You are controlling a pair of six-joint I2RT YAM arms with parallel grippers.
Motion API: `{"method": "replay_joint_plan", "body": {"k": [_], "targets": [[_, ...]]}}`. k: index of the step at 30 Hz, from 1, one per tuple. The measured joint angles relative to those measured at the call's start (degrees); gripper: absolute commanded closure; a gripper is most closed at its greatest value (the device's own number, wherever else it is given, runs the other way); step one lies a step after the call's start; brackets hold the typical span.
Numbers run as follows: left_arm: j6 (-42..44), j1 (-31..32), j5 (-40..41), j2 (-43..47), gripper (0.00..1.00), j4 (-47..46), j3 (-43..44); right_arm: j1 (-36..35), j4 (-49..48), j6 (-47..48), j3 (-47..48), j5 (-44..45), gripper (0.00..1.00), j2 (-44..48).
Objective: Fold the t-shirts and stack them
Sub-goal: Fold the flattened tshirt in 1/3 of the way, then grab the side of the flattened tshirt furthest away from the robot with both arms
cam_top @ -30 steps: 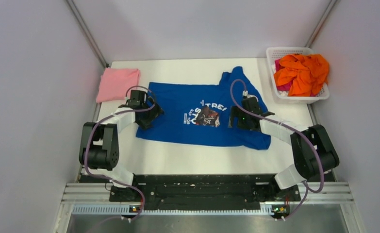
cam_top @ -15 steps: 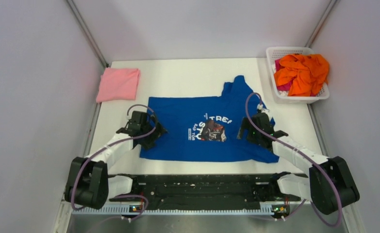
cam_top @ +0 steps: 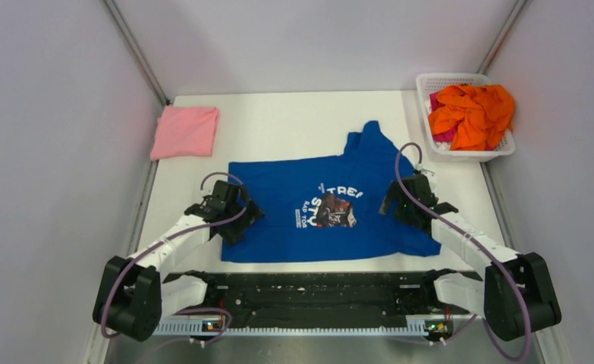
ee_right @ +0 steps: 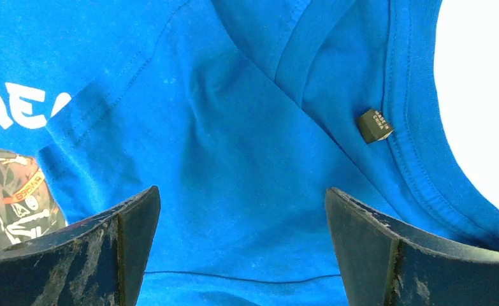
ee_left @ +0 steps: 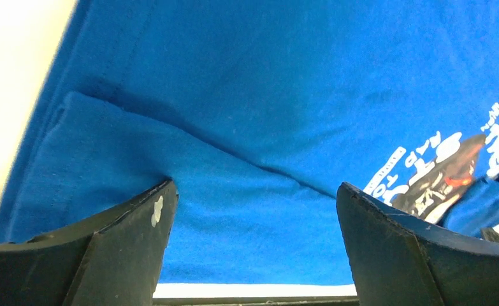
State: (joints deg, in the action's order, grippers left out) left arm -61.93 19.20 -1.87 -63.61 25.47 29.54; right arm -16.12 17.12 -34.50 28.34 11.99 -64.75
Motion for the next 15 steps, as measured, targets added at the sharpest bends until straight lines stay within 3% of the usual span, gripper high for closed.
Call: {"method": "replay_joint_plan", "body": {"k": [5,10,15], "targets": [[2.4,0.0,3.2,-5.3,0.01,3.8,7.9,0.3,2.7,2.3,3.5,-2.0,0.01,1.5],[7.6,-0.7,8.1,-12.9,0.01,7.6,24.1,0.3,0.8,6.5,13.2,-3.5,0.01,1.2],[12.8,-5.0,11.3,-22.1,0.01,9.5,35.9,0.3,-4.1,14.3,24.7,-6.8,0.01,-7.0]]}}
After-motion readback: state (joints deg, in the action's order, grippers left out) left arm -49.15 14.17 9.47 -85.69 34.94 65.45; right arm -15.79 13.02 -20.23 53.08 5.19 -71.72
